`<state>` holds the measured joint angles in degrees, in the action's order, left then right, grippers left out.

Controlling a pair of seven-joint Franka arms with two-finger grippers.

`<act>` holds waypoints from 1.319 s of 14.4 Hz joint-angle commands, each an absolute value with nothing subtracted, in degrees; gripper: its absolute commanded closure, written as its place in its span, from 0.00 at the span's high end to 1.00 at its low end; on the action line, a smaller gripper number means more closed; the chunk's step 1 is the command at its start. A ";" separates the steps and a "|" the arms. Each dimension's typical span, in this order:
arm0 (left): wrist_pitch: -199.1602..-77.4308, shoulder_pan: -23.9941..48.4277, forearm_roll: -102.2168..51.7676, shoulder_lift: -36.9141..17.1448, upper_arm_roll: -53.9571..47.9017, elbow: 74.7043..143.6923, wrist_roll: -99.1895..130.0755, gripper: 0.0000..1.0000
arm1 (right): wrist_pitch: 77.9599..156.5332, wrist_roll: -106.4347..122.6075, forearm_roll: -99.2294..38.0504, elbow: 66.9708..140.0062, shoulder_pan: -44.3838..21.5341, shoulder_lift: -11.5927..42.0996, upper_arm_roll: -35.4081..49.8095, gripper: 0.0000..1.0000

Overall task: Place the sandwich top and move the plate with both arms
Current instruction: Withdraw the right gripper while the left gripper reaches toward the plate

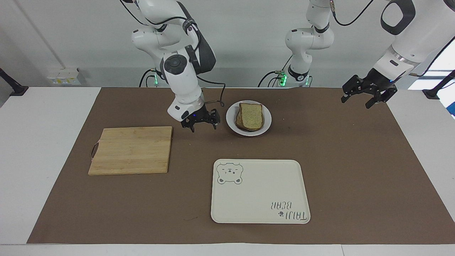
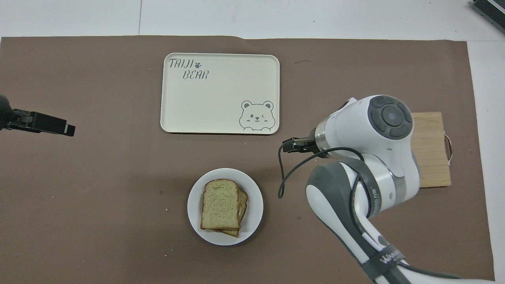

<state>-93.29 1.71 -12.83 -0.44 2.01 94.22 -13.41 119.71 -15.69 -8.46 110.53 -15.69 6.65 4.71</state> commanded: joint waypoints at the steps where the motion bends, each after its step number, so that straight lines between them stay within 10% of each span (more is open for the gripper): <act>1: -96.76 0.70 -17.30 0.35 1.67 98.95 -16.69 1.00 | 114.89 -14.41 -6.59 108.91 -12.14 5.10 5.36 1.00; 19: -114.08 4.30 -41.30 -0.35 1.41 124.09 -36.38 1.00 | 97.12 -11.86 0.96 96.07 1.67 -1.84 4.49 1.00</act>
<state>-110.41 2.08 -37.92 -1.38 0.92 119.38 -32.83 98.73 -12.81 -0.48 97.91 1.12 -2.32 4.39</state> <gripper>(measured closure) 0.000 0.000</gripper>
